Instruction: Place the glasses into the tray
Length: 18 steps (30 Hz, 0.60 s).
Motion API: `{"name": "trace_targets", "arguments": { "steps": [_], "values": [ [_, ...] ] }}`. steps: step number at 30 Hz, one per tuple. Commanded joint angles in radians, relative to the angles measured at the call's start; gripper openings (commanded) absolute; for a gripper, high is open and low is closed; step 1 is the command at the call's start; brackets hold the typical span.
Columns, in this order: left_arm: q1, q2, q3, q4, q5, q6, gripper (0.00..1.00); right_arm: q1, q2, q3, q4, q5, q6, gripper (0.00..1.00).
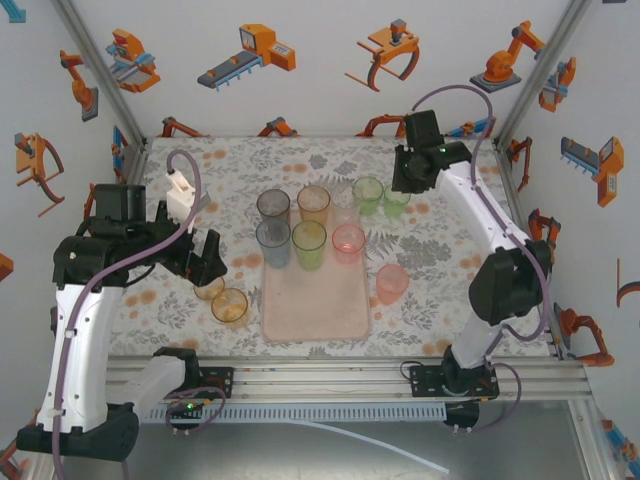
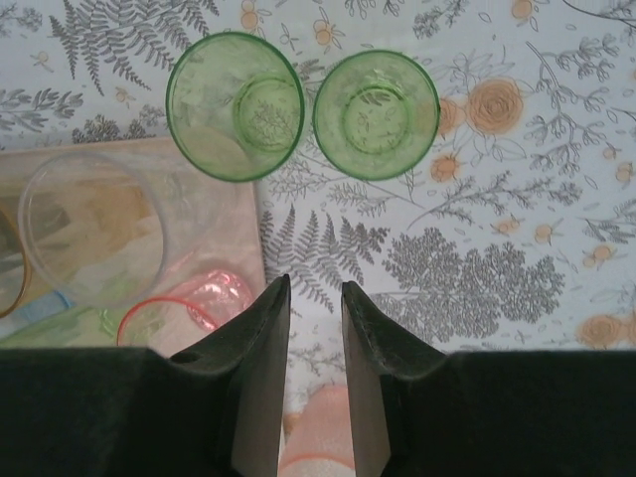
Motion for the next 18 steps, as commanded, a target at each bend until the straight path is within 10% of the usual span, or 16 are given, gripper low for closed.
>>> {"name": "trace_targets", "arguments": {
  "steps": [1,18],
  "values": [
    [-0.005,0.003,0.005,-0.004,0.02,-0.024,0.97,-0.009,0.042,0.057,0.077,-0.047,-0.063,0.29],
    [0.0,0.04,0.01,0.001,0.003,-0.033,0.97,-0.016,0.347,0.32,0.044,-0.042,-0.125,0.31]
  ]
}}
